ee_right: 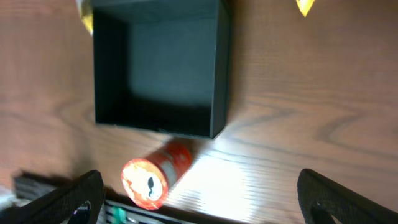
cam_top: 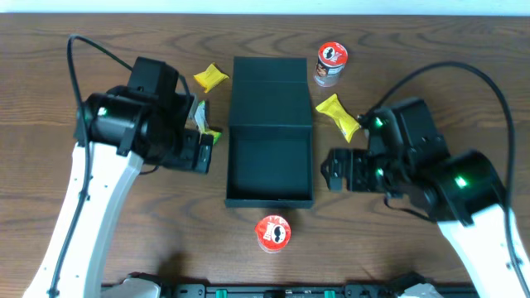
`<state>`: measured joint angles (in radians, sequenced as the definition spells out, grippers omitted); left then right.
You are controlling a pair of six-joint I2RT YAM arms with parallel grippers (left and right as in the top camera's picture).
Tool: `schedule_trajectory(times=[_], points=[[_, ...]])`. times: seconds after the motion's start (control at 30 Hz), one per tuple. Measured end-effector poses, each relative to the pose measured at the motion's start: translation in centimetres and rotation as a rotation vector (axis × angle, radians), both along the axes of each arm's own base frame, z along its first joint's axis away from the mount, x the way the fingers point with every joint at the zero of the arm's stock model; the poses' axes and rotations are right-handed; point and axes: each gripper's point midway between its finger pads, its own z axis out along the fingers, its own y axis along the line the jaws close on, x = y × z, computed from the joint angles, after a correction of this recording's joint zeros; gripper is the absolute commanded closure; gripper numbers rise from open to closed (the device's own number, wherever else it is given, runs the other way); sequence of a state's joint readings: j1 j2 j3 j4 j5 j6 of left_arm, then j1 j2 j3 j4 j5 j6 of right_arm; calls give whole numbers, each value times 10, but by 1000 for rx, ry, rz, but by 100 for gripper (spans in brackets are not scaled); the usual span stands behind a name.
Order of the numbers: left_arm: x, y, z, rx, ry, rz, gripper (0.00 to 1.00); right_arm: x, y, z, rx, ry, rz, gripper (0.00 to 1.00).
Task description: Pack container
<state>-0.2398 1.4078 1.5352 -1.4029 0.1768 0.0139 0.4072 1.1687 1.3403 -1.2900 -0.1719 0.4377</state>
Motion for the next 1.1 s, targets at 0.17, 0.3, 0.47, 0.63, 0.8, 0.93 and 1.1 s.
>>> schedule_trajectory(times=[0.17, 0.3, 0.47, 0.63, 0.8, 0.93, 1.1], points=[[-40, 3, 10, 8, 44, -210, 5, -38, 6, 13, 46, -19, 212, 1], [-50, -13, 19, -88, 27, -299, 4, -68, 15, 13, 106, 65, 325, 1], [-60, -15, 20, -119, 79, -254, 4, -86, 21, 13, 130, 114, 358, 1], [-60, -3, 31, -72, 41, -130, 5, -104, 4, 29, 148, 47, 243, 1], [-69, 22, 70, -14, -155, 24, 5, -134, -25, 40, 169, -2, 67, 1], [-82, 35, 88, -3, -257, 93, 4, -137, -36, 34, 136, 24, -9, 1], [-88, 41, 93, 0, -293, 127, 4, -129, -37, 29, 114, 29, -25, 1]])
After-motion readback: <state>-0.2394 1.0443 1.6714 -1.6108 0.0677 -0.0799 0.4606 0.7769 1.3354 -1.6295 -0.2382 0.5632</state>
